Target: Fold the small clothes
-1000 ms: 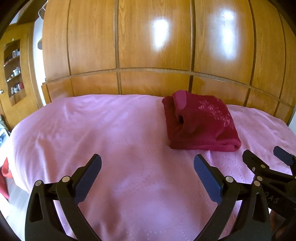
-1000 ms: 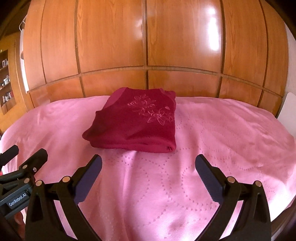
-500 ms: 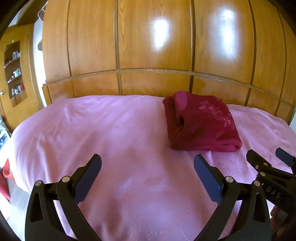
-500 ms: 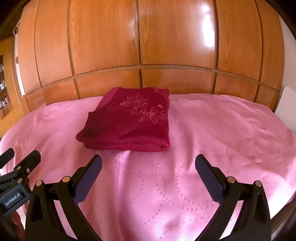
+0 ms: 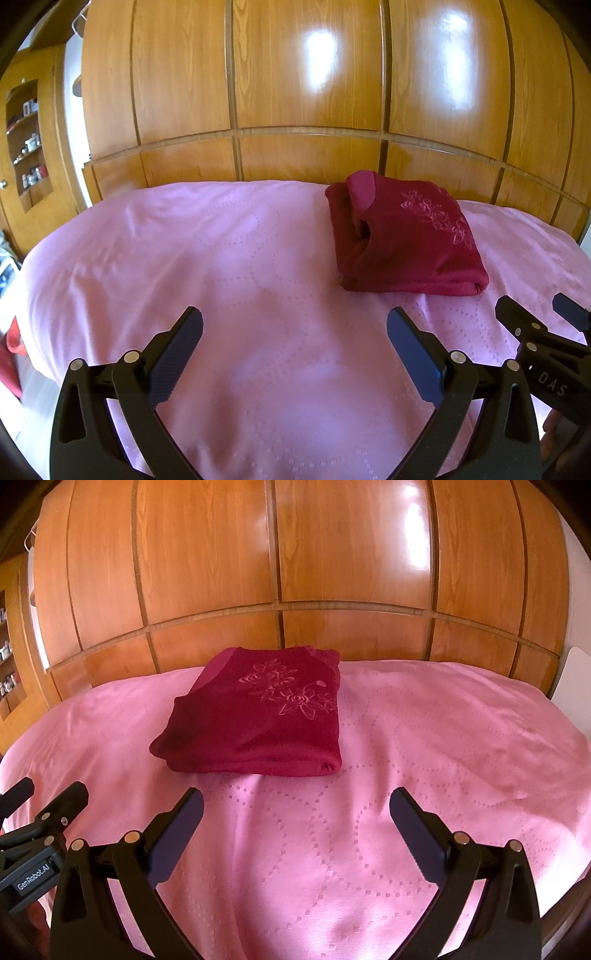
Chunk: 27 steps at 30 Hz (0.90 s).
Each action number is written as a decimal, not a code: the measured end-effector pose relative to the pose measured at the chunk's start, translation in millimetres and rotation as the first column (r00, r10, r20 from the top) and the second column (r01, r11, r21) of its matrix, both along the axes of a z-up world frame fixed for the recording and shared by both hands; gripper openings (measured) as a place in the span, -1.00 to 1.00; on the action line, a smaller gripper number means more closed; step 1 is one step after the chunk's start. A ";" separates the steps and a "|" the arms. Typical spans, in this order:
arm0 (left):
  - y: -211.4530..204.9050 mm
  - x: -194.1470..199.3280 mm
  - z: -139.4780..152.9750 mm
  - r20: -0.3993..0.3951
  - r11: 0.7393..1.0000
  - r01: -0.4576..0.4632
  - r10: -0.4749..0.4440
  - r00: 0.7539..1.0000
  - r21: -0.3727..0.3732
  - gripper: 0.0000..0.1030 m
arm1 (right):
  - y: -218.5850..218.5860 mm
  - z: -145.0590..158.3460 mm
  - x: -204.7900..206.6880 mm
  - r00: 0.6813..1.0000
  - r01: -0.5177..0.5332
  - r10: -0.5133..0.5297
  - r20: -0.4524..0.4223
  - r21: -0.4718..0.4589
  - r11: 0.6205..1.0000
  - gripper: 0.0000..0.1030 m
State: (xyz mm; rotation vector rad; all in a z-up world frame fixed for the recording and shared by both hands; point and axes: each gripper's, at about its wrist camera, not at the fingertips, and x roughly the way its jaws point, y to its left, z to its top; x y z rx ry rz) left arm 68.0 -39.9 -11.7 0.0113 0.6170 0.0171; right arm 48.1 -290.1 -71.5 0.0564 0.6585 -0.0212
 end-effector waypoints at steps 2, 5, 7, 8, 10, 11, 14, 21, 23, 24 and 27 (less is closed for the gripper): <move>0.1 0.0 -0.3 0.004 1.000 -0.004 0.004 1.000 0.001 0.92 | 1.0 0.4 -1.4 1.000 -0.002 0.002 0.003 0.000 1.000 0.95; 0.2 0.3 -1.2 0.003 1.000 -0.004 0.004 1.000 0.002 0.92 | 2.6 0.4 -1.9 1.000 -0.007 0.007 0.003 -0.002 1.000 0.95; 0.0 -0.5 -1.1 0.008 1.000 -0.004 0.004 1.000 0.003 0.92 | 3.8 0.5 -2.3 1.000 -0.008 0.008 0.003 -0.004 1.000 0.95; -0.5 -0.9 -0.9 0.012 1.000 -0.007 0.007 1.000 0.005 0.92 | 4.6 0.5 -2.9 1.000 -0.009 0.009 0.002 -0.005 1.000 0.95; -0.5 -1.7 -0.5 0.015 1.000 -0.008 0.008 1.000 0.003 0.92 | 5.5 0.9 -3.9 1.000 -0.008 0.008 0.003 -0.005 1.000 0.95; -0.1 -2.3 -0.1 0.017 1.000 -0.010 0.010 1.000 0.001 0.92 | 6.0 1.3 -4.2 1.000 -0.007 0.007 0.005 -0.005 1.000 0.95; 0.7 -4.3 1.0 0.022 1.000 -0.016 0.016 1.000 -0.001 0.92 | 7.3 1.8 -5.2 1.000 -0.008 0.009 0.008 -0.004 1.000 0.95; 2.3 -7.5 5.2 0.030 1.000 -0.022 0.022 0.999 -0.008 0.92 | 9.4 1.9 -6.0 1.000 -0.011 0.011 0.009 -0.004 1.000 0.95; 2.5 -8.2 6.4 0.035 1.000 -0.020 0.021 0.999 -0.012 0.92 | 9.3 1.8 -6.0 1.000 -0.011 0.011 0.008 -0.003 1.000 0.95; 2.4 -9.6 6.9 0.039 1.000 -0.020 0.020 0.999 -0.014 0.92 | 9.1 1.7 -5.8 1.000 -0.012 0.012 0.007 -0.002 1.000 0.95; 2.5 -9.6 7.5 0.041 1.000 -0.017 0.018 0.999 -0.016 0.92 | 9.5 1.6 -6.0 1.000 -0.012 0.012 0.006 -0.003 1.000 0.95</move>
